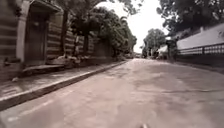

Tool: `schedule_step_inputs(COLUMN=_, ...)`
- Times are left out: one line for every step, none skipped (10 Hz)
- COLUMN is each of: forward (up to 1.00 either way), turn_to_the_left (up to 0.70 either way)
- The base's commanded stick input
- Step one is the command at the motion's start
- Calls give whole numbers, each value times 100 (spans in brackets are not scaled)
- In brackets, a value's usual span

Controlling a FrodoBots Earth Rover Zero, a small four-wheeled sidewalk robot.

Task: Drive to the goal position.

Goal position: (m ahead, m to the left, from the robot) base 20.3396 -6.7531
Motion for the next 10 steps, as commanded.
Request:
schedule_step_inputs(forward=70, turn_to_the_left=0)
schedule_step_inputs(forward=70, turn_to_the_left=0)
schedule_step_inputs(forward=70, turn_to_the_left=0)
schedule_step_inputs(forward=70, turn_to_the_left=0)
schedule_step_inputs(forward=70, turn_to_the_left=0)
schedule_step_inputs(forward=70, turn_to_the_left=0)
schedule_step_inputs(forward=70, turn_to_the_left=-11)
schedule_step_inputs(forward=70, turn_to_the_left=-29)
schedule_step_inputs(forward=70, turn_to_the_left=-31)
schedule_step_inputs(forward=70, turn_to_the_left=-31)
